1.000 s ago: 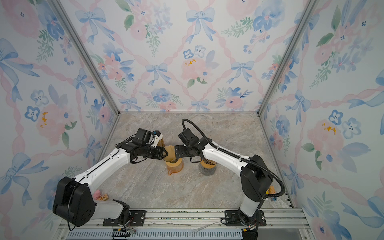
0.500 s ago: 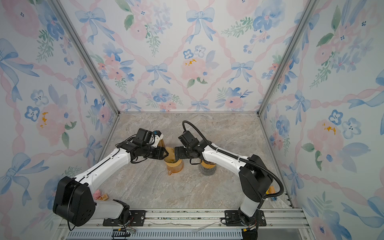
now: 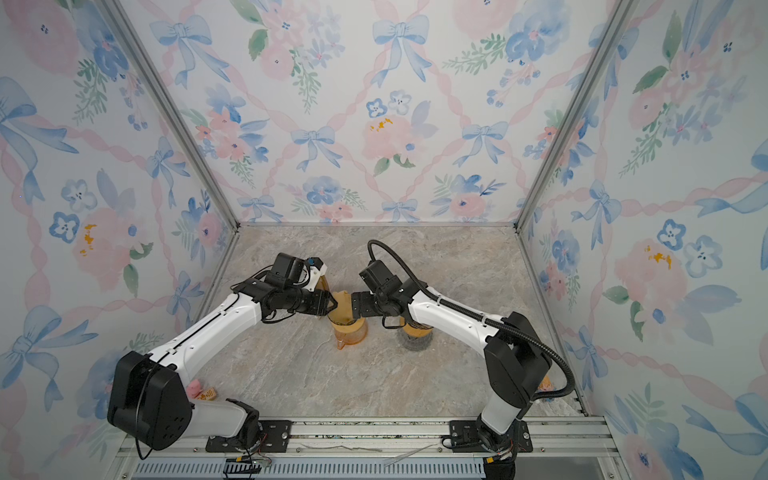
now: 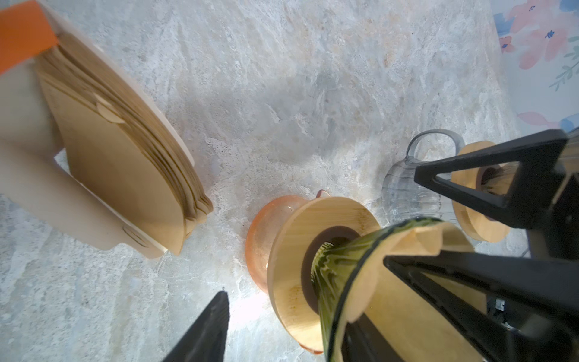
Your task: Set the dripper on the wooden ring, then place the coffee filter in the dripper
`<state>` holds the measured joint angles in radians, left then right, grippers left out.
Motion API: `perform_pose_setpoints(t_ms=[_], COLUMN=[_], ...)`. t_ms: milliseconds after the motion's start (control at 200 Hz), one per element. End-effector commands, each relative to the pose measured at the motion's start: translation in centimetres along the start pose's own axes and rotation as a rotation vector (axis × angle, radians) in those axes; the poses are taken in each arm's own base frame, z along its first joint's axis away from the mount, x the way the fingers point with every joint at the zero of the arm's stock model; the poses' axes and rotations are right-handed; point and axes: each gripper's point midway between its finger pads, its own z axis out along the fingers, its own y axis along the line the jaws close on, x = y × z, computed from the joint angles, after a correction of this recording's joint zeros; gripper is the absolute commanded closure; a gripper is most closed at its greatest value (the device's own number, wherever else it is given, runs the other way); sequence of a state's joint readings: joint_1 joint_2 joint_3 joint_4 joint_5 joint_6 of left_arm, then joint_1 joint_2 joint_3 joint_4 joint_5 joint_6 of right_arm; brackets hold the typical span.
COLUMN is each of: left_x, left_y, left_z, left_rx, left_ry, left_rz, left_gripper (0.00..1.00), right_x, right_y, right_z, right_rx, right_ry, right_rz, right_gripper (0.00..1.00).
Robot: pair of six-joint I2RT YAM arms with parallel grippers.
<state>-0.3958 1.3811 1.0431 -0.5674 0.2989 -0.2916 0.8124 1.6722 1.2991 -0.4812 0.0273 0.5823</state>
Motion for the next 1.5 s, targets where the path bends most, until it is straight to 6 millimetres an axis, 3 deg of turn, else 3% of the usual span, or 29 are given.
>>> perform_pose_setpoints(t_ms=[0,235,455,645,800,910,1090,1295,1495], left_x=[-0.5,-1.3,-2.1,-2.2,-2.4,-2.5,-3.0,-4.1,-4.0], left_y=[-0.7,-1.9,-1.8,-1.8,-1.7,-1.8,-2.3,-2.7,-1.9], left_z=[-0.2,0.2,1.1,1.8,2.0,2.0,1.1,-1.3,-3.2], left_rx=[0.007,0.022,0.002,-0.008,-0.014,-0.013,-0.003,-0.003,-0.032], left_ry=[0.002,0.005,0.012,0.027,0.028,0.026,0.010,-0.035,-0.052], left_rz=[0.017,0.055,0.062,0.065,0.066,0.068,0.075,0.088,0.084], left_gripper=[0.43,0.42,0.42,0.42,0.42,0.42,0.41,0.37,0.35], right_x=[-1.0,-1.1,0.0,0.7,0.5,0.2,-0.3,-1.4,-2.7], right_y=[0.1,1.6,2.6,1.2,-0.2,-0.2,1.1,2.2,3.0], right_z=[-2.3,-3.0,-1.8,-0.5,-0.6,-0.9,-1.4,-2.1,-3.4], right_rx=[-0.006,-0.058,-0.070,0.003,0.055,0.043,0.004,-0.030,-0.051], right_ry=[-0.041,-0.048,0.007,0.033,0.026,0.022,0.008,-0.019,-0.047], right_rz=[-0.021,-0.047,-0.079,-0.056,-0.026,-0.025,-0.051,-0.063,-0.075], right_gripper=[0.06,0.05,0.04,0.04,0.04,0.04,0.05,0.05,0.05])
